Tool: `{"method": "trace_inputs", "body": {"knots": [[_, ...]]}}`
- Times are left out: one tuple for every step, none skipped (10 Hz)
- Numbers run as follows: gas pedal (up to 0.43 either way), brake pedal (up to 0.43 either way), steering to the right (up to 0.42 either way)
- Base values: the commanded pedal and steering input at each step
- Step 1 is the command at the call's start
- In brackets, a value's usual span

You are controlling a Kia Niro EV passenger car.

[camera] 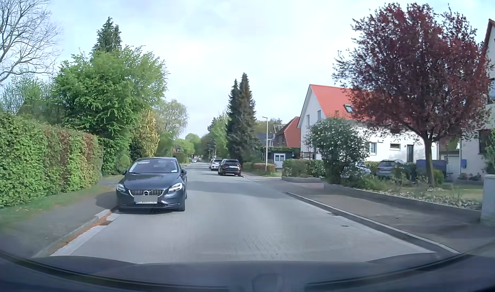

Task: Follow the waypoints while adhering to traffic rules and regulations

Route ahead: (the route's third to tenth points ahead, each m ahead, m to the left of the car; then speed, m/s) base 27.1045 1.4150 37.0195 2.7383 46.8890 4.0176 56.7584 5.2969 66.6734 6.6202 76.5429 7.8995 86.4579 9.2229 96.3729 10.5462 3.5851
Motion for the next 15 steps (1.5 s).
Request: {"method": "trace_inputs", "body": {"knots": [[0.079,0.0,0.163],[0.079,0.0,0.152],[0.079,0.0,0.141],[0.079,0.0,0.114],[0.079,0.0,0.085],[0.079,0.0,0.066],[0.079,0.0,0.054],[0.067,0.0,0.037],[0.067,0.0,0.02],[0.067,0.0,0.006],[0.067,0.0,-0.003],[0.059,0.0,-0.016],[0.059,0.0,-0.028],[0.059,0.0,-0.038],[0.059,0.0,-0.053]]}}
